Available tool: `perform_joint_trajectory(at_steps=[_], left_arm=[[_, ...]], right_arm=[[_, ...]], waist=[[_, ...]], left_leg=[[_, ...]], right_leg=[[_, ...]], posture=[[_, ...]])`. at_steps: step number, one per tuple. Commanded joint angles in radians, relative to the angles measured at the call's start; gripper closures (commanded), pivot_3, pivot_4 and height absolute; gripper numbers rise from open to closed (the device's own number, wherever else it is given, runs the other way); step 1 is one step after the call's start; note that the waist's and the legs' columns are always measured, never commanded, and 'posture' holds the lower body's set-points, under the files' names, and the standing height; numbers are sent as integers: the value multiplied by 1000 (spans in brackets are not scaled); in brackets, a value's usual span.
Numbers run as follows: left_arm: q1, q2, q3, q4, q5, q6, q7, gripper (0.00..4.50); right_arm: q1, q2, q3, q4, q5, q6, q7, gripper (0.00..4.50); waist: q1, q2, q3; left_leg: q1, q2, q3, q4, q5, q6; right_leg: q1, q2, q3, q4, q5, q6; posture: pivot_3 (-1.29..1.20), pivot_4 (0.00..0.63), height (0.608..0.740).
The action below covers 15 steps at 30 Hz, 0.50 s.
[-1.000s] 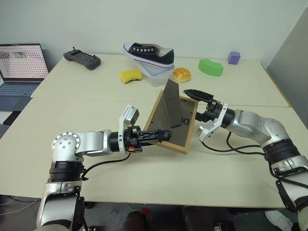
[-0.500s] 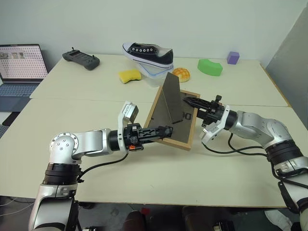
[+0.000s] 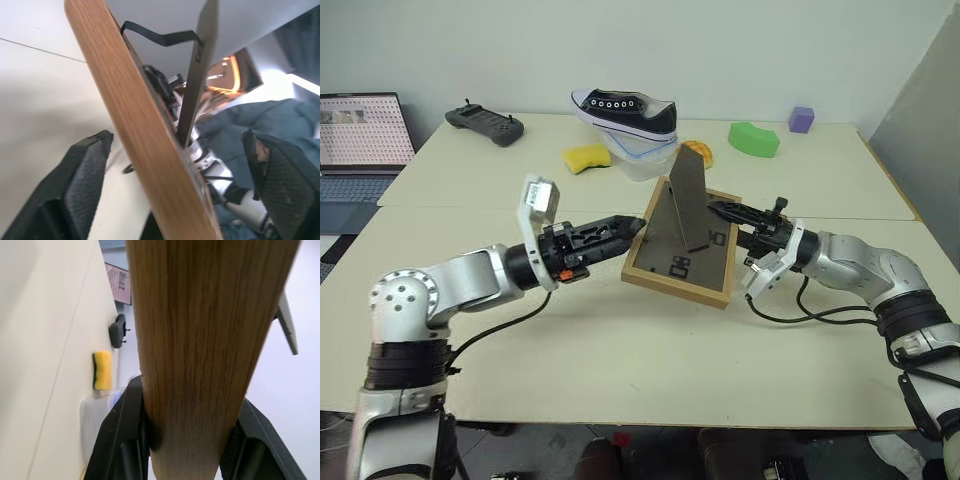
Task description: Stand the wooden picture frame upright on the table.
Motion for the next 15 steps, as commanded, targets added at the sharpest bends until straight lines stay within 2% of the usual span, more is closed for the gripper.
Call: perform_joint_trajectory(at_steps=[1,2,4,6,10,12,15], left_arm=[[33,58,88,-150,128,-82,6,0],[42,69,95,-190,188,-99,-3,0],[91,94,107,-286,337,-140,-25,0],[129,118,88,-366,504,-196,-48,0],[173,134,30,-480,722,-275,-138,0],[216,123,-14,-522,815,-318,-197,0],[256,91,-44,-524,892,-366,-262,0]], right_arm=[[-9,74,-5,39,392,115,268,3207],[3,100,-9,36,504,184,368,3207],[51,175,-32,-68,808,515,649,3207],[78,211,-59,-173,996,810,806,3208],[78,255,-128,-254,1151,1172,856,3210],[63,286,-144,-228,1232,1366,918,3210],[51,320,-155,-162,1226,1454,978,3210]], waist=[[-1,0,0],[-1,0,0],[-4,-1,0],[-5,0,0],[16,2,1],[22,2,1],[24,2,1]], left_leg=[[0,0,0,0,0,0],[0,0,0,0,0,0],[0,1,0,0,0,0],[2,2,-2,0,0,0],[1,1,-2,0,0,0],[1,0,-1,0,0,0],[1,0,0,0,0,0]], right_leg=[[0,0,0,0,0,0],[0,0,0,0,0,0],[1,0,0,-1,0,0],[4,0,0,-1,0,0],[4,-1,-3,-1,0,0],[4,-1,-3,-2,0,0],[4,0,-1,-3,0,0]], posture=[[0,150,740],[0,150,740],[0,150,740],[0,150,740],[0,150,740],[0,150,740],[0,150,740]])
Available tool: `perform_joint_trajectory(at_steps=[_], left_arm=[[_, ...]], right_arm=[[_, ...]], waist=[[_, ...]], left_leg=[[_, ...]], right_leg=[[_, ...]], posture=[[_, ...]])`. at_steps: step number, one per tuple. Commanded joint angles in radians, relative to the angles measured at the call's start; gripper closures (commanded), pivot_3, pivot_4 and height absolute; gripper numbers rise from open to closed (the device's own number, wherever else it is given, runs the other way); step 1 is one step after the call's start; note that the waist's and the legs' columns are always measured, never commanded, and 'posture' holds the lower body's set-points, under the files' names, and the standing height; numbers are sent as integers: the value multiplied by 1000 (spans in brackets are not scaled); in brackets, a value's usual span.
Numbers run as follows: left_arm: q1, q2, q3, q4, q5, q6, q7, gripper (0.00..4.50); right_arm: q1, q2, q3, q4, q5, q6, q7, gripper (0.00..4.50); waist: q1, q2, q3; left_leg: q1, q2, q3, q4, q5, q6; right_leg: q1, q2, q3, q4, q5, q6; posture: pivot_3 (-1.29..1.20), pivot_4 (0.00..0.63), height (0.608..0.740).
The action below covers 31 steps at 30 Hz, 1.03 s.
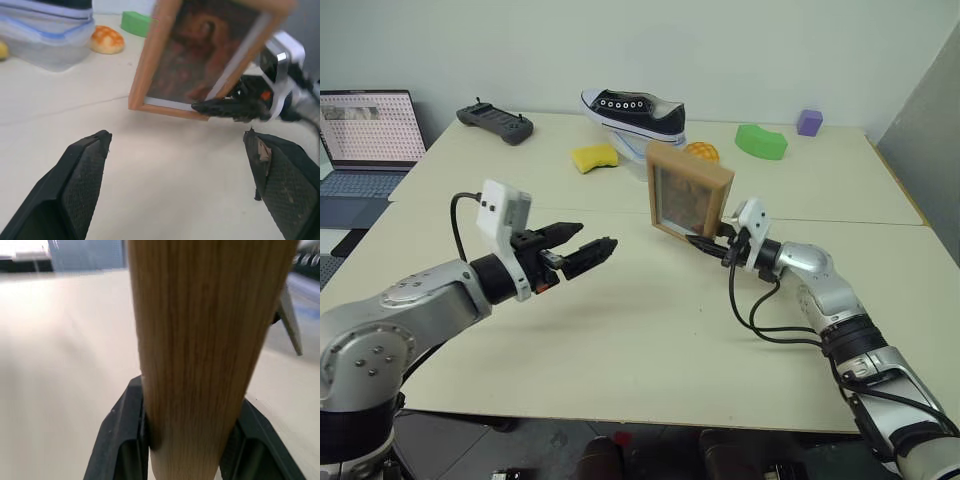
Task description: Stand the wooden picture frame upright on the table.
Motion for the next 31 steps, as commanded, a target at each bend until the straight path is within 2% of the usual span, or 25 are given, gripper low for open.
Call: perform_joint_trajectory(at_steps=[1,3,8,10,16,19,21,23,26,31], left_arm=[[36,-23,-32,-23,118,-82,-92,0],[57,-32,-48,-12,159,-98,-128,0],[59,-54,-75,23,255,-138,-192,0],[49,-64,-81,38,281,-143,-212,0],[19,-77,-86,96,345,-156,-274,0],[1,-61,-67,147,372,-160,-316,0],[-12,-26,-65,194,415,-160,-339,0],[-18,9,-70,242,464,-170,-372,0],[-37,39,-69,310,506,-193,-425,0],[-109,13,-55,417,546,-214,-452,0]], right_arm=[[-26,33,-49,37,43,130,80,3210],[-30,49,-63,73,48,177,101,3210],[-8,64,-51,101,-18,156,144,3210],[-1,64,-55,96,-31,165,155,2495],[51,31,-81,27,-64,153,155,1147],[120,-40,-104,-68,-84,156,150,397],[190,-122,-107,-148,-168,88,106,14],[258,-196,-144,-249,-198,69,79,14],[340,-261,-221,-452,-117,175,69,14],[376,-270,-310,-679,-4,351,-15,14]], waist=[[0,0,0],[0,0,0],[0,0,0],[-1,0,0],[0,0,0],[3,0,0],[3,0,0],[3,0,0],[1,1,1],[-15,1,1]], left_leg=[[0,1,0,0,-1,2],[-1,1,0,0,-2,4],[-2,1,1,0,-2,4],[-2,1,0,0,-2,4],[-2,1,0,0,-2,4],[-2,1,0,0,-2,4],[-2,1,0,0,-2,4],[-2,1,0,0,-2,4],[-2,1,0,-1,-3,5],[-1,2,-1,-1,-3,5]], right_leg=[[0,1,0,0,0,0],[-2,2,0,0,0,0],[-4,2,1,1,0,0],[-4,2,1,1,0,0],[-4,2,1,1,0,0],[-4,2,1,1,0,0],[-4,2,1,0,0,0],[-3,2,0,0,0,0],[-4,2,1,0,0,0],[-4,5,1,2,0,0]], posture=[[0,150,740],[0,150,740],[0,150,740],[0,150,740],[0,150,740],[0,150,740],[0,150,740],[0,150,740],[0,150,740],[0,150,740]])
